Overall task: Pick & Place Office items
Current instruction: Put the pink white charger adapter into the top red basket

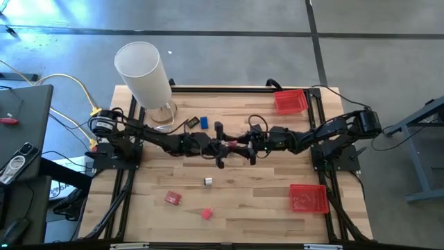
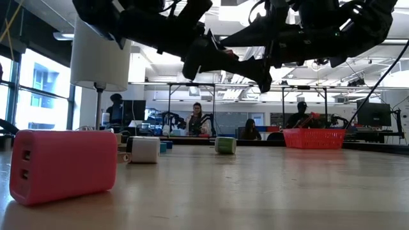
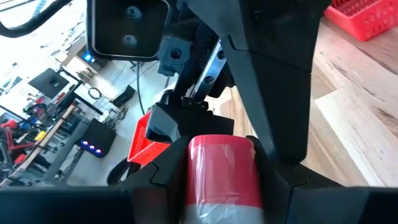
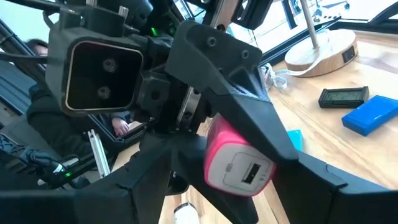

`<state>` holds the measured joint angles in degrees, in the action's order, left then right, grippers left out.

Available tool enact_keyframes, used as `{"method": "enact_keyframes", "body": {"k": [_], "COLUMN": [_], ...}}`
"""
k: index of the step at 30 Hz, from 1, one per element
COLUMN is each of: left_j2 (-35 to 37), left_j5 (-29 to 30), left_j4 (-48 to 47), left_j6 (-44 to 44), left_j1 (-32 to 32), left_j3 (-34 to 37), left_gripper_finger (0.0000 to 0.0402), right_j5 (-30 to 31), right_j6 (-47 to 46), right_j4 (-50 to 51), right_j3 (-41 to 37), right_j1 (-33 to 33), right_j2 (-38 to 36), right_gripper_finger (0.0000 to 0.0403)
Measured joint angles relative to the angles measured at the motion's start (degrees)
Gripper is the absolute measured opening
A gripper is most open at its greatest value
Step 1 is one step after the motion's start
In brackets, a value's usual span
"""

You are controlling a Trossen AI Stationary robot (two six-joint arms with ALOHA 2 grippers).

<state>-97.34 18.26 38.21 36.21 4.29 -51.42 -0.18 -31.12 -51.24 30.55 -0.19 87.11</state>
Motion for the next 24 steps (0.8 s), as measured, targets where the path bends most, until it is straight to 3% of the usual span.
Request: {"method": "enact_keyframes", "body": {"k": [7,24], "left_j2": [0.0,0.1], "left_j5": [-0.2,0.0], "left_j4": [0.0,-0.9], "left_j6": [0.0,0.3], "left_j1": [-0.1,0.8], "left_j3": [0.0,0.0], "left_gripper_finger": [0.0129,0.0129], "right_j5": [0.0,-0.2], "right_j6": [1.2,0.7], "right_j4": [0.0,0.1], "right_j3": [0.0,-0.1], "right_j1": [0.0,0.0], "right_j2": [0.0,0.0], "right_gripper_finger": [0.0235,0.014]}}
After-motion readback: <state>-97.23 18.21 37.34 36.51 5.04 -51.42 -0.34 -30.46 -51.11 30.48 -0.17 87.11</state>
